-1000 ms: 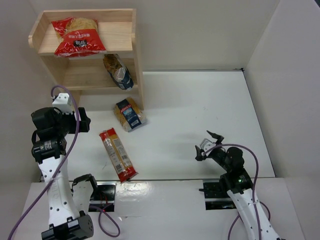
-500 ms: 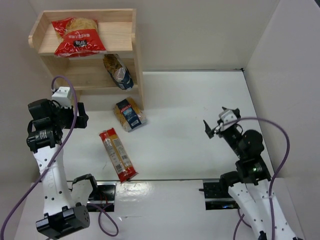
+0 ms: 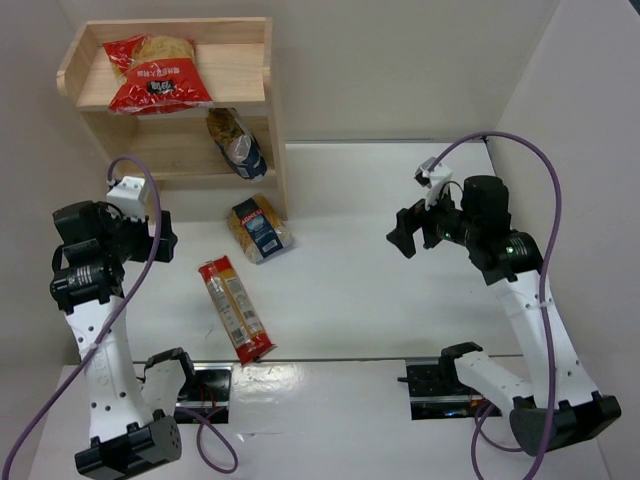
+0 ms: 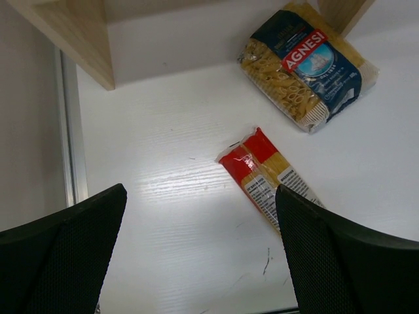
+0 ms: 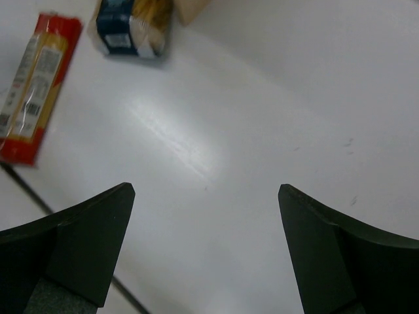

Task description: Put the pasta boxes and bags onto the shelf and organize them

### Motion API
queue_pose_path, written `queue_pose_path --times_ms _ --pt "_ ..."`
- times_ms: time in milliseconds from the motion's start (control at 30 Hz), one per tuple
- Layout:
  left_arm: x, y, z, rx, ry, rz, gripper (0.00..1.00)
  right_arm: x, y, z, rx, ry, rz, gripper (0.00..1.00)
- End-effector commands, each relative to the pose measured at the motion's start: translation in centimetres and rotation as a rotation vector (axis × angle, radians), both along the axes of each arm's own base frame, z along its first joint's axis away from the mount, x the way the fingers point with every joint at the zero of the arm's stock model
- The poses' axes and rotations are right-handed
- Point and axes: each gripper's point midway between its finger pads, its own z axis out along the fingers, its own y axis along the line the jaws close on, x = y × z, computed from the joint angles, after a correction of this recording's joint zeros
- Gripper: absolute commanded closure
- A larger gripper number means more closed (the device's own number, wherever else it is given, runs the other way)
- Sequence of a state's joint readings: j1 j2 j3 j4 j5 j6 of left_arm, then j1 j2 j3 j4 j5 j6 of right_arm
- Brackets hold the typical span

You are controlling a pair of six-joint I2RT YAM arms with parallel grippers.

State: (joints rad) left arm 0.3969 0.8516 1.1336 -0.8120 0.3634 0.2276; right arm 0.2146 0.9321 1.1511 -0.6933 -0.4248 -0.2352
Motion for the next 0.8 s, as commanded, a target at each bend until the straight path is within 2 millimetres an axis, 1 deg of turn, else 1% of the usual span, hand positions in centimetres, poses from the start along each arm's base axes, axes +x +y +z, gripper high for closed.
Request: queue_pose_path --times_ms 0,33,67,100,133,167,200,233,267,300,333,367,433,467,533,567,600,633,667,700,733,767 --pt "-0.6 -1.9 2.5 0.042 -0.102 -0.127 0.00 -3.8 1.0 -2.4 0.023 0.203 0.125 0.01" --pt "-0.8 -2.2 2.4 0.049 -0.099 -0.157 0.00 -3.9 1.2 -2.7 0.027 0.214 0.134 0.01" --pt "-0.5 -2.3 2.1 0.038 -0.090 -0.166 0.00 -3.7 1.3 -3.1 0.019 0.222 0.153 0.01" --pt "-0.8 -2.4 2.0 0.036 -0.064 -0.184 0.00 -3.6 1.5 -3.3 0.023 0.233 0.161 0.01" --pt "-0.8 -2.6 1.0 0.006 -0.021 -0.193 0.00 -3.6 1.5 -3.3 0.023 0.233 0.161 0.01" --pt "-0.1 -2.2 1.2 0.018 0.010 -0.213 0.00 -3.5 1.5 -3.6 0.021 0.245 0.160 0.01" --pt "0.0 -2.3 1.2 0.017 0.034 -0.236 0.00 -3.3 1.3 -3.7 0.012 0.244 0.147 0.01" --pt "-0.6 -2.7 0.5 0.004 0.097 -0.264 0.00 -3.3 1.3 -4.1 0.004 0.248 0.152 0.01" --pt "-0.1 -2.3 -0.1 0.009 0.144 -0.292 0.00 -3.3 1.0 -3.9 -0.008 0.232 0.147 0.01" --pt "0.2 -2.0 0.7 0.036 0.154 -0.299 0.00 -3.3 0.9 -4.3 -0.015 0.240 0.138 0.01" --pt "-0.4 -2.2 0.0 0.028 0.219 -0.314 0.00 -3.0 0.8 -4.2 -0.019 0.226 0.129 0.01" --pt "0.0 -1.4 -1.2 0.041 0.294 -0.321 0.00 -2.9 0.6 -4.3 -0.026 0.225 0.120 0.01" --pt "-0.5 -1.5 -2.3 0.021 0.388 -0.338 0.00 -2.2 0.7 -3.8 -0.034 0.181 0.130 0.01" --pt "-0.2 -1.4 -3.3 0.015 0.433 -0.351 0.00 -2.0 0.6 -4.0 -0.040 0.177 0.122 0.01" --pt "-0.6 -1.8 -4.1 0.007 0.467 -0.377 0.00 -1.5 0.6 -3.6 -0.036 0.148 0.121 0.01" --pt "-0.9 -1.8 -4.8 0.018 0.490 -0.393 0.00 -1.1 0.6 -3.7 -0.033 0.153 0.108 0.01" --pt "-0.8 -2.0 -5.0 0.059 0.479 -0.426 0.00 -1.1 0.6 -4.3 -0.036 0.173 0.108 0.01" --pt "-0.7 -1.9 -5.3 0.077 0.484 -0.434 0.00 -1.1 0.6 -4.3 -0.036 0.173 0.108 0.01" --pt "-1.0 -1.9 -5.4 0.104 0.487 -0.444 0.00 -1.1 0.8 -5.0 -0.033 0.196 0.117 0.01" --pt "-0.9 -1.3 -5.8 0.158 0.499 -0.453 0.00 -0.9 0.8 -5.2 -0.040 0.200 0.121 0.01" --pt "-0.6 -1.0 -5.8 0.191 0.494 -0.458 0.00 -0.9 0.8 -5.2 -0.047 0.193 0.127 0.01" --pt "-0.7 -0.9 -6.6 0.206 0.524 -0.476 0.00 -0.8 0.6 -5.3 -0.054 0.192 0.119 0.01"
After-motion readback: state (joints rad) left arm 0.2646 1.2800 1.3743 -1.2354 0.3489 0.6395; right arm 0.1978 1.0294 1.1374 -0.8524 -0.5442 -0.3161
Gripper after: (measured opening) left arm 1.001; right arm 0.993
